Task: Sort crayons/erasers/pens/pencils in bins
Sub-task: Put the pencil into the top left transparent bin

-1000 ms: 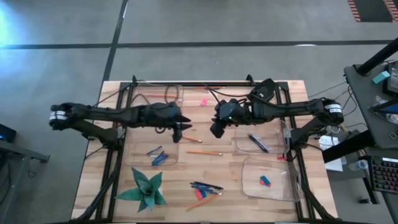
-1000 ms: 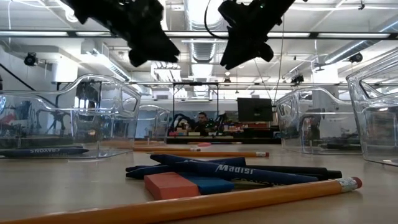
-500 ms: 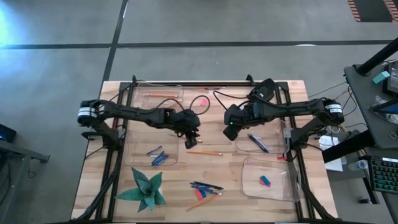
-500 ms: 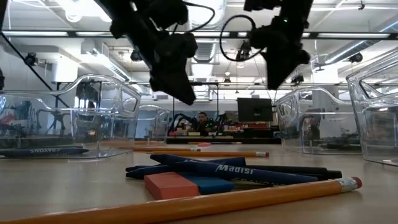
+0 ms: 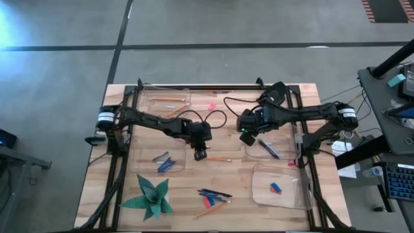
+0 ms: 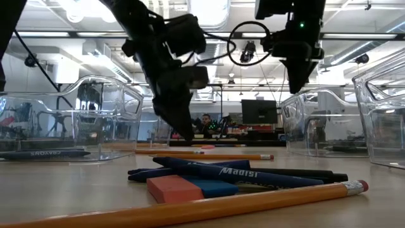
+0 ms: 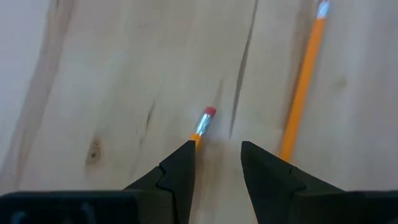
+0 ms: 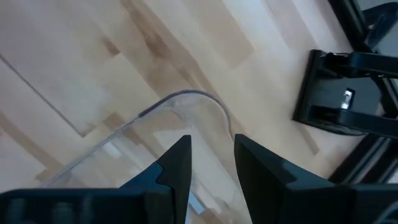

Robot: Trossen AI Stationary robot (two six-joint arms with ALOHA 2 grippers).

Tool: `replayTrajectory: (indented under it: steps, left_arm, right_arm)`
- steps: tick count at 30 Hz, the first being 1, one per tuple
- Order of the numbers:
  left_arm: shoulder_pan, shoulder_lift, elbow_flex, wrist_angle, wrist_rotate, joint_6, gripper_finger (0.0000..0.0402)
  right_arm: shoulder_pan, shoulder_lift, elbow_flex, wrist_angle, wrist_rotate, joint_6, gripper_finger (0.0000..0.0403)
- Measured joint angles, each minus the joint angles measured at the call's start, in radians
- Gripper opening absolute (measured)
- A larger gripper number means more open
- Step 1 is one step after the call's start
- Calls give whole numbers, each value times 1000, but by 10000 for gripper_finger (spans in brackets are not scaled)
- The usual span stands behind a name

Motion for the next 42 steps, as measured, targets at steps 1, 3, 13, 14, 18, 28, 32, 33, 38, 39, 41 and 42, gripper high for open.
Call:
replayTrajectory:
  steps: [1,3,13,14,18,28,32,33,38,39,41,42]
  left_arm:
    - [0,5,0,1,-7,1,115]
    - [1,17,1,8,-23,26,115]
    - [2,101,4,6,-41,111,115]
    - [3,107,4,6,-43,112,113]
    - [10,132,3,6,-38,130,80]
    - [34,167,7,9,10,131,11]
    - [44,135,29,8,11,136,11]
    - [49,123,39,12,12,137,11]
    - [76,82,76,59,-14,157,11]
    - [82,68,87,71,-14,157,11]
    - [92,45,108,97,-14,157,11]
    - [96,40,113,91,-14,157,11]
  right_arm:
    - [0,-1,0,-3,2,0,112]
    - [0,-5,0,-4,2,-8,113]
    - [0,-47,0,-7,2,-41,107]
    - [0,-55,0,-6,2,-41,106]
    - [0,-86,0,-6,2,-41,105]
    - [0,-149,0,-2,2,12,100]
    - [0,-155,0,-1,13,12,96]
    - [0,-155,0,0,18,12,95]
    - [0,-155,0,1,18,11,98]
    - [0,-155,0,2,18,12,98]
    - [0,-155,0,1,18,12,96]
    - [0,-155,0,1,18,12,95]
